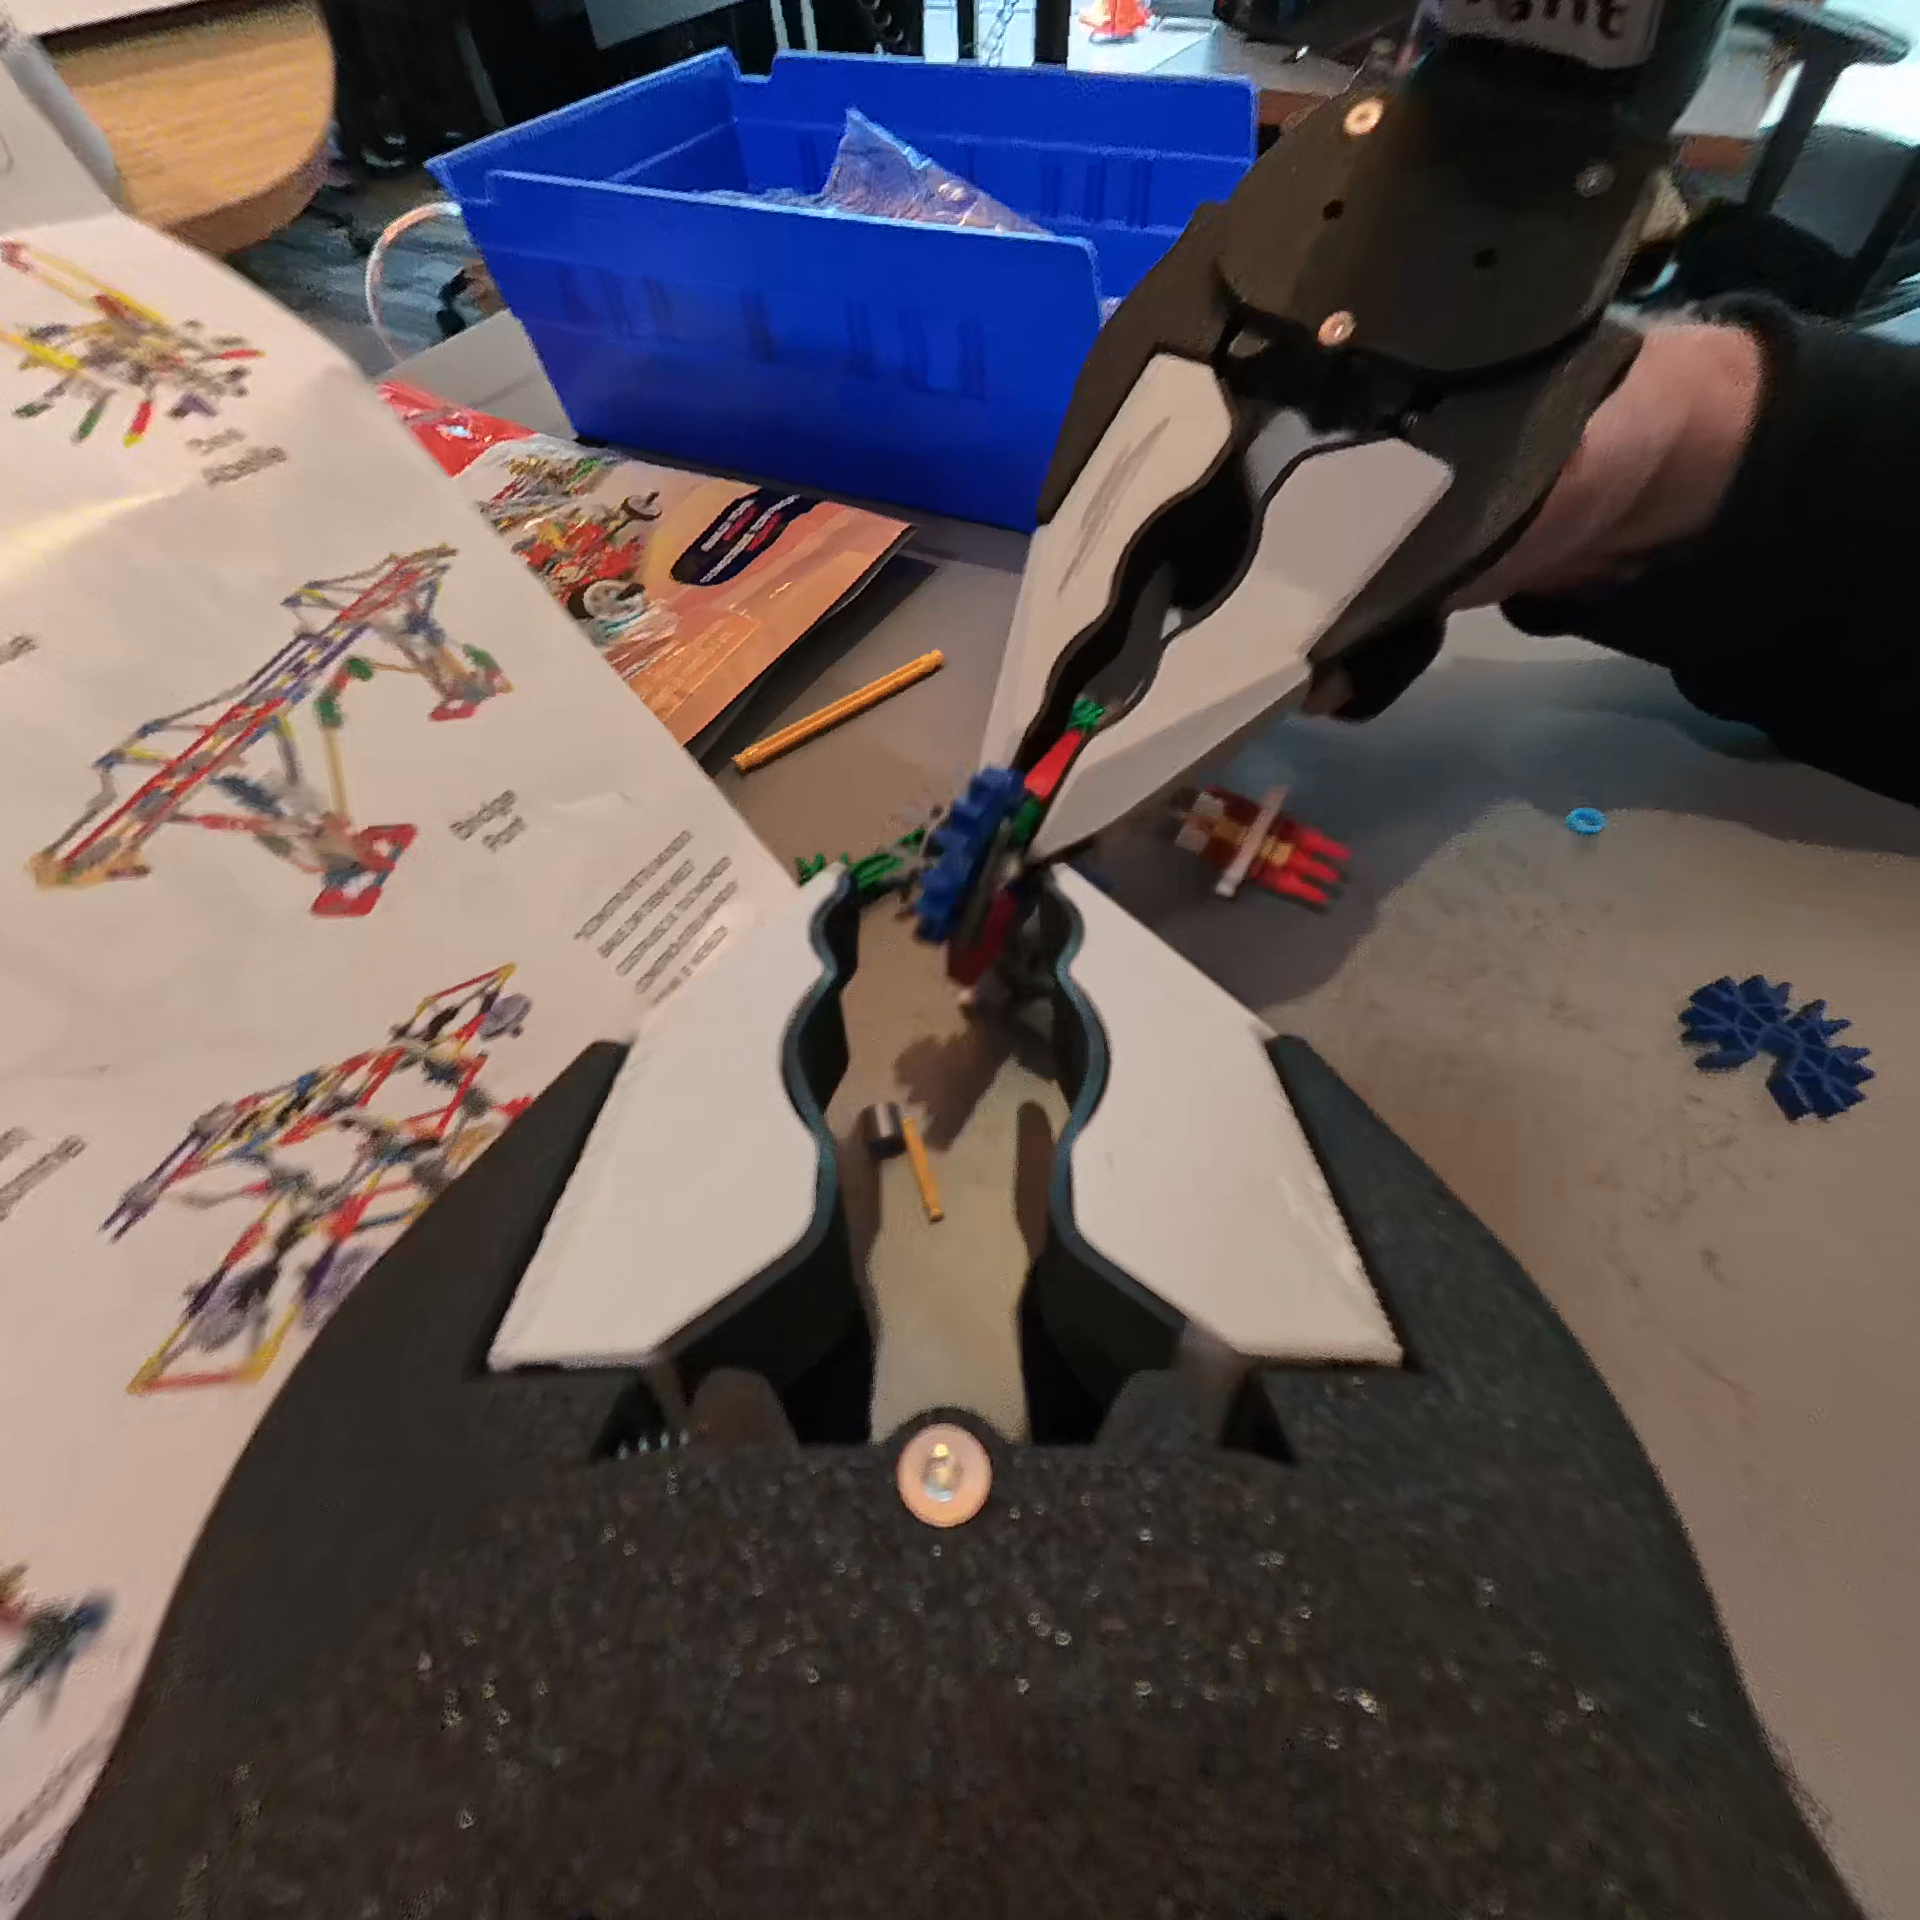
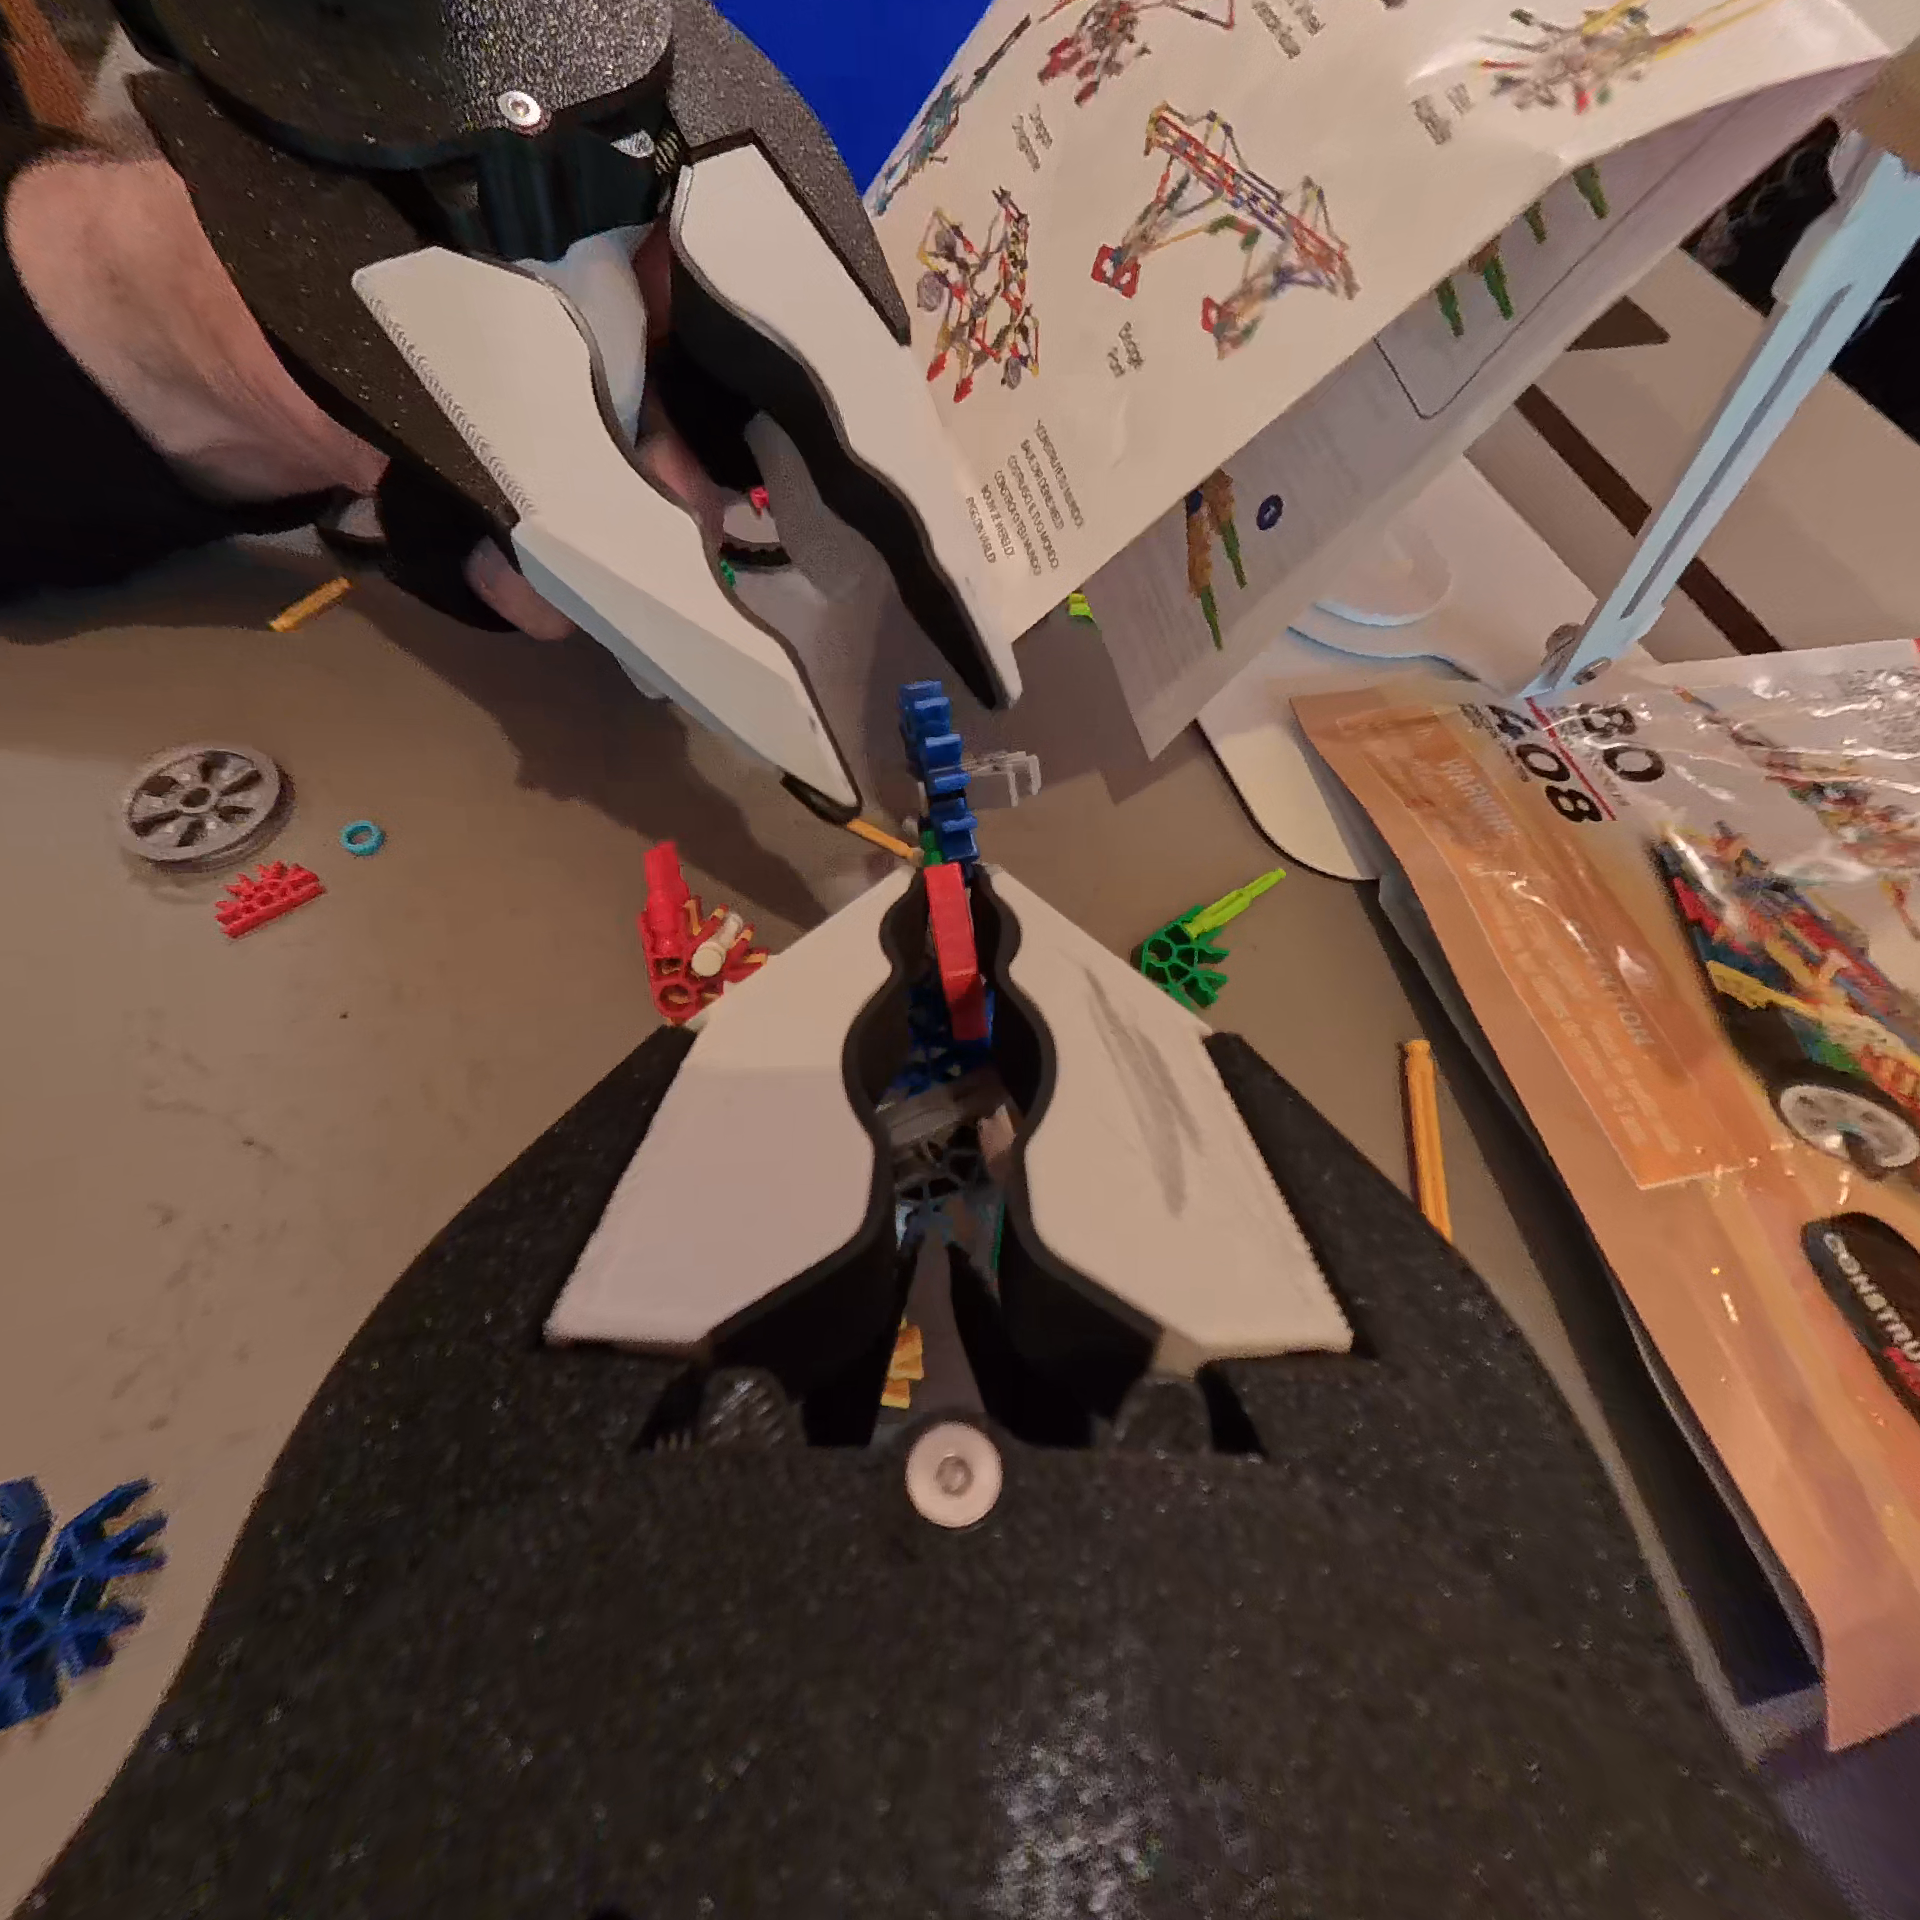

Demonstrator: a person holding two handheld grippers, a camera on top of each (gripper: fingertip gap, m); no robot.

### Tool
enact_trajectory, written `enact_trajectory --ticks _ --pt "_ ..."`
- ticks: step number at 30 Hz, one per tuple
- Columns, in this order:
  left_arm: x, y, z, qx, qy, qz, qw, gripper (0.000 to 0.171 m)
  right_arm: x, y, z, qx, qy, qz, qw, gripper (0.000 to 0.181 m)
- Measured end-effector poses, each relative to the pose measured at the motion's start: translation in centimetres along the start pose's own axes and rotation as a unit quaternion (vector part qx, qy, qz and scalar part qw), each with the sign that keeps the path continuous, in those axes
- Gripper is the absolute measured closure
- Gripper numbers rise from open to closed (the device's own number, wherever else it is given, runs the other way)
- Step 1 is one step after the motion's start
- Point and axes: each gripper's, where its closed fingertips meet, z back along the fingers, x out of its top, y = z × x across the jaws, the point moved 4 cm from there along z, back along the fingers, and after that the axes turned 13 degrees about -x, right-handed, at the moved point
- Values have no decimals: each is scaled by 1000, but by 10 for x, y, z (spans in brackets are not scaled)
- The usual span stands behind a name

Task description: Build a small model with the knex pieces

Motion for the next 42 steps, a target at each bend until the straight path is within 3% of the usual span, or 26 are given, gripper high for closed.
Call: enact_trajectory --ticks 2,8,15,20,28,30,32,38,42 --pt "0 -1 5 -16 -14 8 1000 151 -1 -1 4 30 -10 -24 999 174" --pt "-4 -5 -3 -31 0 12 999 154 -2 6 3 73 -10 -54 996 174" --pt "-5 1 -3 -15 0 45 999 157 1 2 -2 5 -5 -6 1000 165" --pt "-6 3 -4 -12 -6 61 998 157 2 2 -3 -10 5 -3 1000 170" --pt "-6 5 -4 2 -1 63 998 158 4 2 -5 -36 23 5 999 173" --pt "1 0 -4 -14 -24 65 997 162 2 -1 -6 -60 36 18 997 177" --pt "2 -1 -8 4 1 29 1000 163 0 -2 -10 -79 46 31 995 177" --pt "2 2 2 -6 -23 42 999 163 4 -4 -6 -57 16 17 998 176" --pt "0 4 1 1 -20 32 999 148 3 -5 -3 -49 11 14 999 176"
